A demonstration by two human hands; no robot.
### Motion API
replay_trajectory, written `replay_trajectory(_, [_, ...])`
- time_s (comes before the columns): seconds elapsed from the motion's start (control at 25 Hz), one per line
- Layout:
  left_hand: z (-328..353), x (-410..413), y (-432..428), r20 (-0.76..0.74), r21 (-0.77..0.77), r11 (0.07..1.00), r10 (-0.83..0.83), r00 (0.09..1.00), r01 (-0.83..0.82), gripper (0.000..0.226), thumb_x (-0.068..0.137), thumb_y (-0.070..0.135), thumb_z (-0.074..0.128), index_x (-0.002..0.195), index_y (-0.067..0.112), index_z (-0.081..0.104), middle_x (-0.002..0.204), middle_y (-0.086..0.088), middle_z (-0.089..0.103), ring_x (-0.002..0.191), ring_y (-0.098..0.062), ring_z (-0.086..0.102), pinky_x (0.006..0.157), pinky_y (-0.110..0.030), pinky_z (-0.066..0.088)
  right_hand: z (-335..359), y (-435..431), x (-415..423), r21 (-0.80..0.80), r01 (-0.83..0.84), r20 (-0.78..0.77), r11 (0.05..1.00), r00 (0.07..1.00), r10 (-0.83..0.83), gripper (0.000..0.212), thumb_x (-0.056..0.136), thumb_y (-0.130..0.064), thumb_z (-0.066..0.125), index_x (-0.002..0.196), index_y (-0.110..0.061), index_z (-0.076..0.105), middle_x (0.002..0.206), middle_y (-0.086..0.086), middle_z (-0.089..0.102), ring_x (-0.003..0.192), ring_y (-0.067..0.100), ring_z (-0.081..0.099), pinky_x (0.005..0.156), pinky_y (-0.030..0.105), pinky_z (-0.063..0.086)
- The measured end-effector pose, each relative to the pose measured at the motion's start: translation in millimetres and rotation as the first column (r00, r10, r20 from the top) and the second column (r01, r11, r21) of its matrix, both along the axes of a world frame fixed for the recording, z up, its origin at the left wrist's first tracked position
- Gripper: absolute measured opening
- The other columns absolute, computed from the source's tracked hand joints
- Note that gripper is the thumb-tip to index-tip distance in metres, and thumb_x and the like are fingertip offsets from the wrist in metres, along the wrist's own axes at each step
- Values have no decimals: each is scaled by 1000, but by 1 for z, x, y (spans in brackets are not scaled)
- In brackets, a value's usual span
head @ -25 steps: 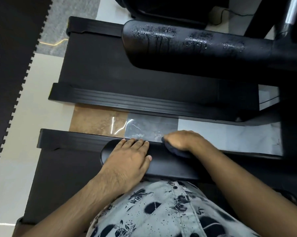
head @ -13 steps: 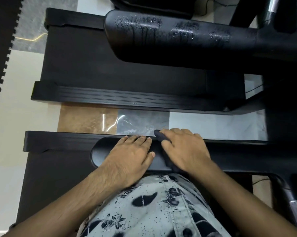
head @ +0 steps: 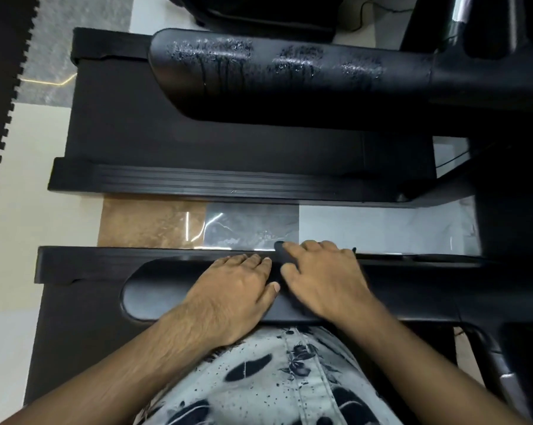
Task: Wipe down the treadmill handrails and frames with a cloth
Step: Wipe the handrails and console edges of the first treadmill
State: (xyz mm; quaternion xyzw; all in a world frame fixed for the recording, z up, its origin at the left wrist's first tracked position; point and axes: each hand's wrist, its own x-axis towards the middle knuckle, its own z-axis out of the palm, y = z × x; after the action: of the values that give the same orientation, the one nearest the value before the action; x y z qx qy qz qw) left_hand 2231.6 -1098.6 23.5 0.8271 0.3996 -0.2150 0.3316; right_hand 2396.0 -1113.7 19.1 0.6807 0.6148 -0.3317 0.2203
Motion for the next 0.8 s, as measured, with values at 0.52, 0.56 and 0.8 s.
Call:
replay_trajectory(0.52, [-9, 53, -14, -66, 18, 1000, -1, 998, 3, 60, 102, 49, 21, 152, 16, 27, 158, -3, 31, 146, -17, 27, 119, -39, 22, -12, 10, 76, -210, 154, 50, 965, 988, -147, 39, 86, -42, 37, 108, -34, 68, 122, 6, 65, 116, 32, 56, 94, 46, 42])
replay_trajectory(0.56, [-9, 57, -15, -62, 16, 1000, 1, 998, 0, 60, 102, 49, 21, 152, 16, 27, 158, -4, 31, 146, -18, 28, 119, -39, 23, -7, -4, 68, -99, 50, 59, 994, 997, -44, 45, 91, -41, 34, 127, -32, 59, 131, 6, 60, 120, 31, 51, 97, 49, 38])
replay_trajectory(0.8, [-4, 84, -21, -62, 4, 1000, -4, 998, 4, 61, 102, 49, 21, 153, 15, 24, 160, -3, 27, 148, -18, 23, 120, -41, 21, -16, 4, 106, -174, 162, 92, 971, 985, -148, 47, 93, -44, 31, 130, -30, 56, 138, 5, 56, 121, 31, 49, 91, 46, 35])
